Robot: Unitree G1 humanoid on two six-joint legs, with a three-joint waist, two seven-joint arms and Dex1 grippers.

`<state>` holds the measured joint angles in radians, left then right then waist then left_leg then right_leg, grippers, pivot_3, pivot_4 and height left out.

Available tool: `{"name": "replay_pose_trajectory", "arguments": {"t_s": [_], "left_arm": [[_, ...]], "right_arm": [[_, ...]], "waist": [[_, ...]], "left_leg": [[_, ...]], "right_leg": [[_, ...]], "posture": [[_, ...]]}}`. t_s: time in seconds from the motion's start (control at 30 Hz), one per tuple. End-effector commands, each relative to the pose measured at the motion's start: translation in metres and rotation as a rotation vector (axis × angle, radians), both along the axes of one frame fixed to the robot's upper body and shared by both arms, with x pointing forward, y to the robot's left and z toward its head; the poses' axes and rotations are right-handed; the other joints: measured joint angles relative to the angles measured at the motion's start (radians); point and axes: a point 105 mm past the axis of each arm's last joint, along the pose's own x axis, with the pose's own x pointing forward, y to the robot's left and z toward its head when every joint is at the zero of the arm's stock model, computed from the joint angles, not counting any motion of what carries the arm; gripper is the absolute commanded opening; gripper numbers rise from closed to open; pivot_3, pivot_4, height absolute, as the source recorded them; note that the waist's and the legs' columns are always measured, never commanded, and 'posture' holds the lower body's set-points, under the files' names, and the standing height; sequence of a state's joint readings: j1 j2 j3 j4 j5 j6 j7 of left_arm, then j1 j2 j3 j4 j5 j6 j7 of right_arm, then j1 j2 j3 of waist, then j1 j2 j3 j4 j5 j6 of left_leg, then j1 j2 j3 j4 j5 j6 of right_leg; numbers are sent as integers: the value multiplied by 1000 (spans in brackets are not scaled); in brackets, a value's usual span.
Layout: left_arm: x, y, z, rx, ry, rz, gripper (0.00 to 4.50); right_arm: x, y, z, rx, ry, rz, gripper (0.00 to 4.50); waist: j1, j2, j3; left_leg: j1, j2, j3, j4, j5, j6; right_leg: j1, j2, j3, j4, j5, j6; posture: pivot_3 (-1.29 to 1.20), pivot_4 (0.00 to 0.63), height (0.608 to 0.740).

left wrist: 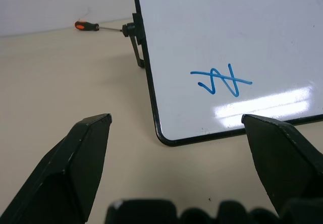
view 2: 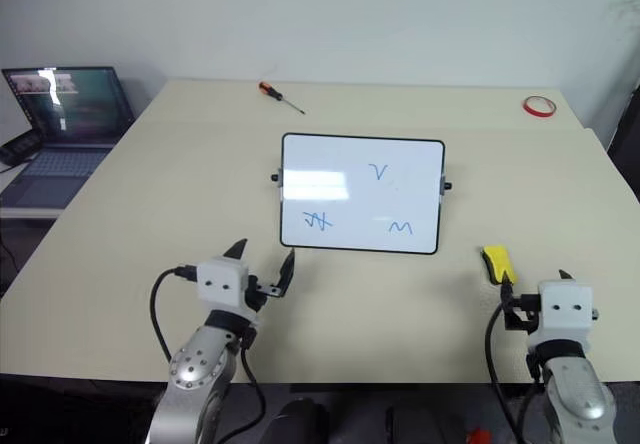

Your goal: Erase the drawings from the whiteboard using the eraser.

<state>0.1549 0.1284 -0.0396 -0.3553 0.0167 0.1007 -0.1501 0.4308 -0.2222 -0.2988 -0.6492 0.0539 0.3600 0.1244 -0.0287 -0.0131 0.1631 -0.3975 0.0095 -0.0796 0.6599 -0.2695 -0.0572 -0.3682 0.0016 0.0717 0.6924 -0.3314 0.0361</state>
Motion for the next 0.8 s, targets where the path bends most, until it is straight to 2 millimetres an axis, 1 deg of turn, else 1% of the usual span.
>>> {"name": "replay_pose_trajectory", "arguments": {"t_s": [0.03,0.1,0.23,0.37,0.53,0.6,0.63,0.7,0.8], "left_arm": [[0,-5,14,-12,-56,-25,4500],[2,-4,9,-12,-48,-21,4500],[3,-2,13,-20,-56,-16,4500],[6,1,16,-8,-65,-23,4500],[12,1,15,3,-70,-26,4500],[14,0,13,6,-66,-31,4500],[15,0,15,3,-73,-36,4500],[17,-6,17,3,-80,-56,4500],[19,-6,17,8,-79,-62,4500]], "right_arm": [[-1,2,19,-28,-62,-2,4460],[2,4,16,-24,-59,3,4460],[5,6,21,-19,-78,8,4460],[6,2,22,-17,-84,-11,4460],[11,12,20,4,-99,-3,4460],[10,13,20,11,-103,-16,4460],[9,14,21,15,-111,-21,4460],[7,10,21,15,-113,-39,4460],[4,8,17,16,-107,-51,4460]], "waist": [[-2,0,0],[-3,0,0],[-2,0,-1],[-1,0,-1],[-2,0,-1],[-1,0,-1],[-1,0,-1],[-1,0,-1],[-1,0,-1]], "left_leg": [[0,0,0,0,0,0],[1,0,1,0,0,0],[1,0,1,0,0,0],[1,0,1,0,0,0],[1,0,1,0,0,0],[1,0,1,0,0,0],[1,0,1,0,0,0],[1,0,1,0,0,0],[1,0,1,0,0,0]], "right_leg": [[0,0,0,0,0,0],[0,0,0,0,0,0],[0,1,0,1,0,0],[0,1,0,1,0,0],[0,1,0,1,0,0],[0,1,0,1,0,0],[0,1,0,1,0,0],[0,1,0,1,0,0],[0,1,0,1,0,0]], "posture": [[0,150,740],[0,150,740],[0,150,740],[0,150,740],[0,150,740],[0,150,740],[0,150,740],[0,150,740],[0,150,740]]}}
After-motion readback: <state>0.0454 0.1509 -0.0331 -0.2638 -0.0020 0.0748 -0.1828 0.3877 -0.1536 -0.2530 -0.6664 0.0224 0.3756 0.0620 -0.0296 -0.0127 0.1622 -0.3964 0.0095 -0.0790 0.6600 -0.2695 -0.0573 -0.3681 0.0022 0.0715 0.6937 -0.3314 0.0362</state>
